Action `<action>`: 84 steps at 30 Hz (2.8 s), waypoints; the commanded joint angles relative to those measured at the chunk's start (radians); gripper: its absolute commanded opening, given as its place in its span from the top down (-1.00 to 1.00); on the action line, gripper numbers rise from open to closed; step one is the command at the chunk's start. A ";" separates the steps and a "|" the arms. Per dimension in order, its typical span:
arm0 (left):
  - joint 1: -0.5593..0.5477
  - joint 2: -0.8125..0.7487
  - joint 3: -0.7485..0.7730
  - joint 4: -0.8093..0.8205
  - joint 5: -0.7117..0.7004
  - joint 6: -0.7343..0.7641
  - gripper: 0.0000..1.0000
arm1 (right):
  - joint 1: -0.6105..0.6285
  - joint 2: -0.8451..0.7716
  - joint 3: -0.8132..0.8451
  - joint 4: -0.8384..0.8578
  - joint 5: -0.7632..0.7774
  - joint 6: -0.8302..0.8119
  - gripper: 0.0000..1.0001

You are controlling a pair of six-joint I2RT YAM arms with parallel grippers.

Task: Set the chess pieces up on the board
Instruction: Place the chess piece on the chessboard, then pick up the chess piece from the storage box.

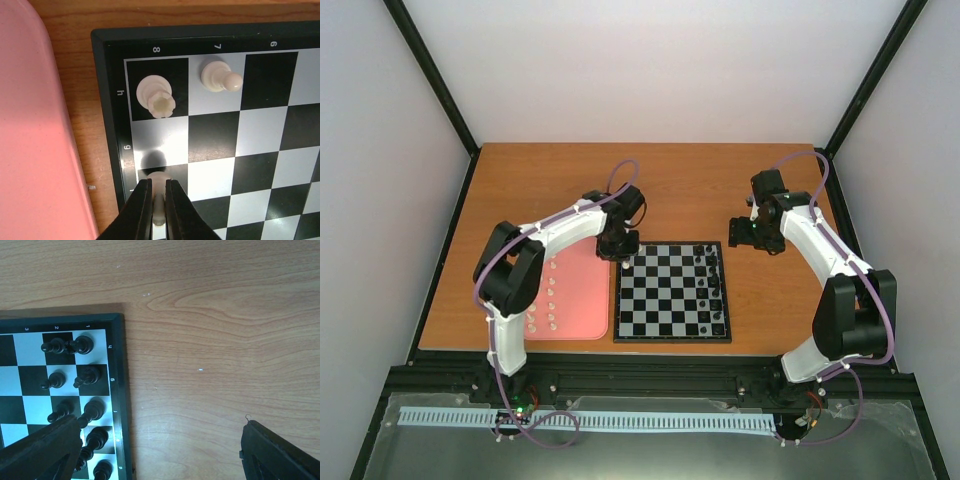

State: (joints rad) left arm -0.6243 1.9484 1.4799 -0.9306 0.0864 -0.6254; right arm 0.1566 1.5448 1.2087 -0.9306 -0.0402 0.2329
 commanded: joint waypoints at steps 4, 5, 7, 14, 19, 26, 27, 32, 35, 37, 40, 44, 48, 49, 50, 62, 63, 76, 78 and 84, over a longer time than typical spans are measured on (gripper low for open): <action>-0.012 0.027 0.055 0.013 -0.017 -0.014 0.98 | -0.008 -0.007 -0.001 -0.002 0.011 0.000 -1.00; -0.012 0.027 0.057 0.012 -0.018 -0.014 0.98 | -0.008 -0.006 -0.002 -0.001 0.011 0.000 -1.00; -0.012 0.029 0.062 0.013 -0.022 -0.014 0.99 | -0.008 -0.004 -0.003 -0.001 0.010 0.000 -1.00; -0.012 0.055 0.086 0.003 -0.027 -0.010 0.99 | -0.009 0.006 0.008 -0.001 0.006 -0.004 -1.00; -0.012 0.066 0.099 -0.008 -0.043 -0.002 0.98 | -0.009 0.009 0.007 -0.002 0.008 -0.004 -1.00; -0.012 0.078 0.104 -0.009 -0.061 -0.003 0.98 | -0.008 0.012 0.011 -0.004 0.007 -0.006 -1.00; -0.012 0.079 0.105 -0.007 -0.061 -0.003 0.98 | -0.009 0.012 0.011 -0.004 0.007 -0.006 -1.00; -0.012 0.082 0.105 -0.008 -0.072 -0.002 0.99 | -0.009 0.017 0.011 -0.004 0.007 -0.007 -1.00; -0.012 0.086 0.104 -0.005 -0.072 -0.002 0.98 | -0.009 0.020 0.009 -0.001 0.001 -0.006 -1.00; -0.012 0.087 0.102 -0.004 -0.074 -0.004 0.98 | -0.008 0.021 0.009 -0.001 -0.001 -0.007 -1.00; -0.012 0.084 0.102 -0.004 -0.081 -0.004 0.98 | -0.008 0.021 0.009 -0.002 0.000 -0.008 -1.00; -0.012 0.080 0.102 -0.001 -0.077 0.003 0.80 | -0.009 0.021 0.011 -0.002 -0.001 -0.009 -1.00; -0.012 0.073 0.099 0.001 -0.075 0.009 0.55 | -0.009 0.023 0.013 -0.001 -0.006 -0.008 -1.00; -0.012 0.072 0.097 0.002 -0.076 0.010 0.51 | -0.009 0.023 0.014 -0.001 -0.007 -0.008 -1.00; -0.012 0.071 0.097 0.001 -0.075 0.010 0.46 | -0.009 0.022 0.014 -0.001 -0.008 -0.008 -1.00; -0.012 -0.046 0.127 -0.080 -0.087 0.053 -0.14 | -0.008 0.018 0.016 0.007 -0.016 0.000 -1.00; -0.012 -0.069 0.129 -0.095 -0.107 0.056 -0.23 | -0.008 0.019 0.015 0.009 -0.020 0.001 -1.00; 0.271 -0.293 -0.186 -0.044 -0.149 0.067 -0.06 | -0.008 0.022 0.021 0.019 -0.047 -0.007 -1.00; 0.334 -0.301 -0.208 -0.030 -0.155 0.079 -0.02 | -0.007 0.023 0.018 0.018 -0.051 -0.009 -1.00; 0.438 -0.263 -0.216 0.016 -0.168 0.106 0.11 | -0.008 0.020 0.017 0.017 -0.057 -0.004 -1.00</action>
State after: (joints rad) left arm -0.2211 1.6749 1.2510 -0.9752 -0.0708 -0.5522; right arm 0.1566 1.5677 1.2091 -0.9226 -0.0910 0.2321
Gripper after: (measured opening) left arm 0.467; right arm 0.999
